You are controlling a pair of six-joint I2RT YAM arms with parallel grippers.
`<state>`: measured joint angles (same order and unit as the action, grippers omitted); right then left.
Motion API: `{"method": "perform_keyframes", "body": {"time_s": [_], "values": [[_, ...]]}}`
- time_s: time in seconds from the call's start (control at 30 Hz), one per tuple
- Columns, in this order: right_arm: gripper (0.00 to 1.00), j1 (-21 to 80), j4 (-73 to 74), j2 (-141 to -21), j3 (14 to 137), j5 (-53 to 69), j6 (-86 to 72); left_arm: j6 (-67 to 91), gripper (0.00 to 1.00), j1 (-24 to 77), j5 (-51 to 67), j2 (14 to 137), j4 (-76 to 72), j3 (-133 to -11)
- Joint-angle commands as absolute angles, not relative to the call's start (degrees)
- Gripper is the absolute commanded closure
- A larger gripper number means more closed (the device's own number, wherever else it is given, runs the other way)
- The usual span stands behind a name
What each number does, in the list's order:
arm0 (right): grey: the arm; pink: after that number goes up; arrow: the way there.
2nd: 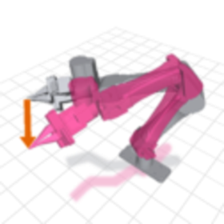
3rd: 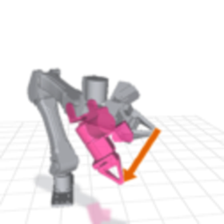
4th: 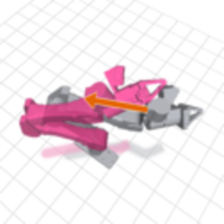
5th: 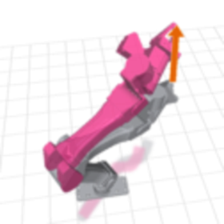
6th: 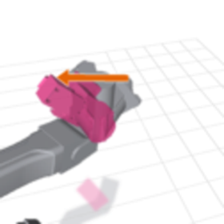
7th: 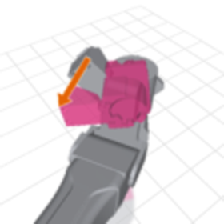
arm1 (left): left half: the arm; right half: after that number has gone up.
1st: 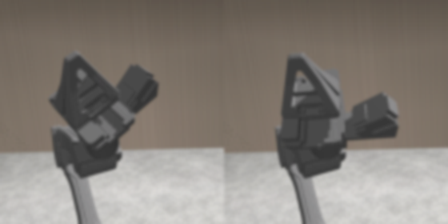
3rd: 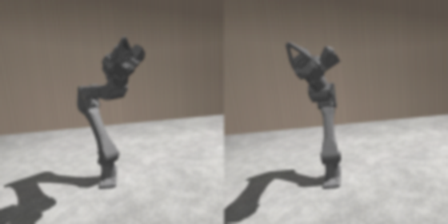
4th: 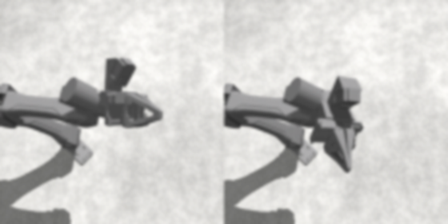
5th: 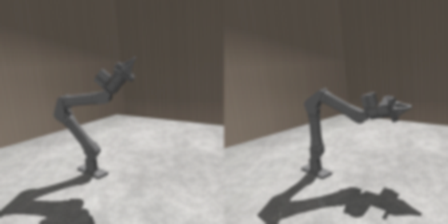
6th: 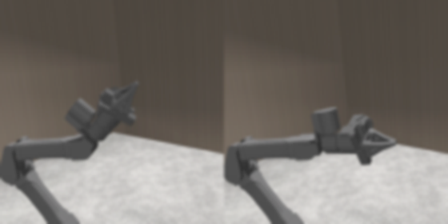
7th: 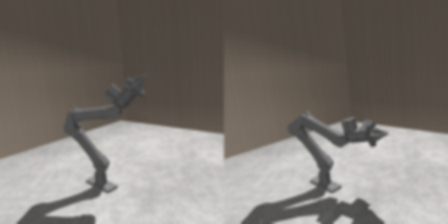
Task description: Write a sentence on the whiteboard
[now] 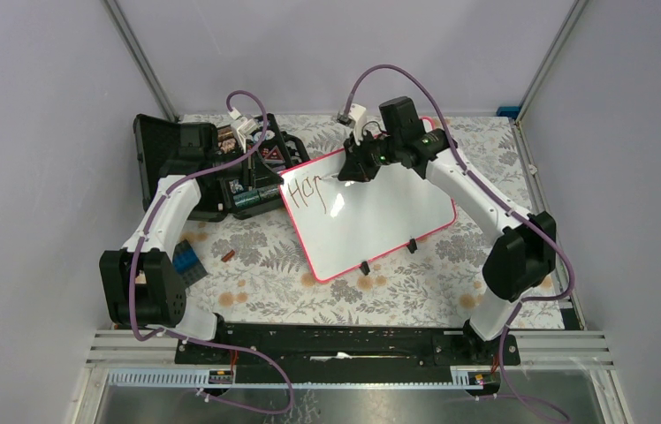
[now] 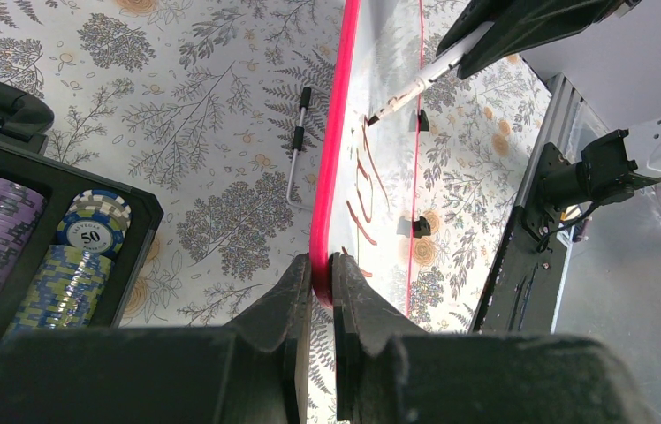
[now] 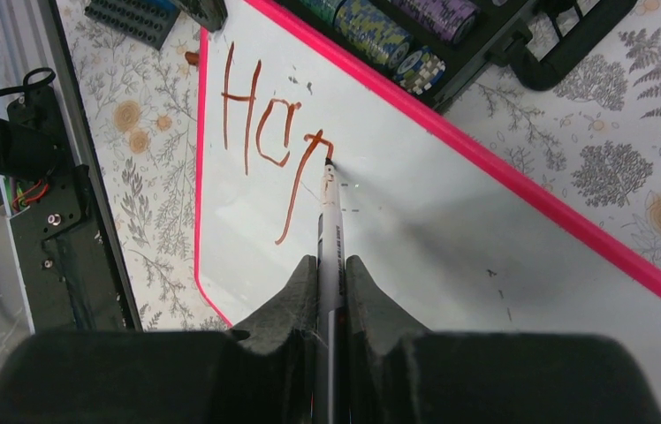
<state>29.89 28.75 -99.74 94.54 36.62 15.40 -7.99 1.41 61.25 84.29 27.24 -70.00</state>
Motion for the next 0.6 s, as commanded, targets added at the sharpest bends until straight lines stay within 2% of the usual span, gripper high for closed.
{"method": "perform_keyframes", "body": {"time_s": [0.0, 0.57], "values": [[1.00, 29.10, 27.83, -97.54, 92.42, 34.85, 16.42, -10.63, 1.00, 2.76, 61.90, 83.15, 25.58, -69.88], [1.00, 31.88, 27.77, -97.53, 89.59, 36.88, 16.75, -10.65, 1.00, 2.90, 61.98, 83.19, 25.58, -69.99]]}}
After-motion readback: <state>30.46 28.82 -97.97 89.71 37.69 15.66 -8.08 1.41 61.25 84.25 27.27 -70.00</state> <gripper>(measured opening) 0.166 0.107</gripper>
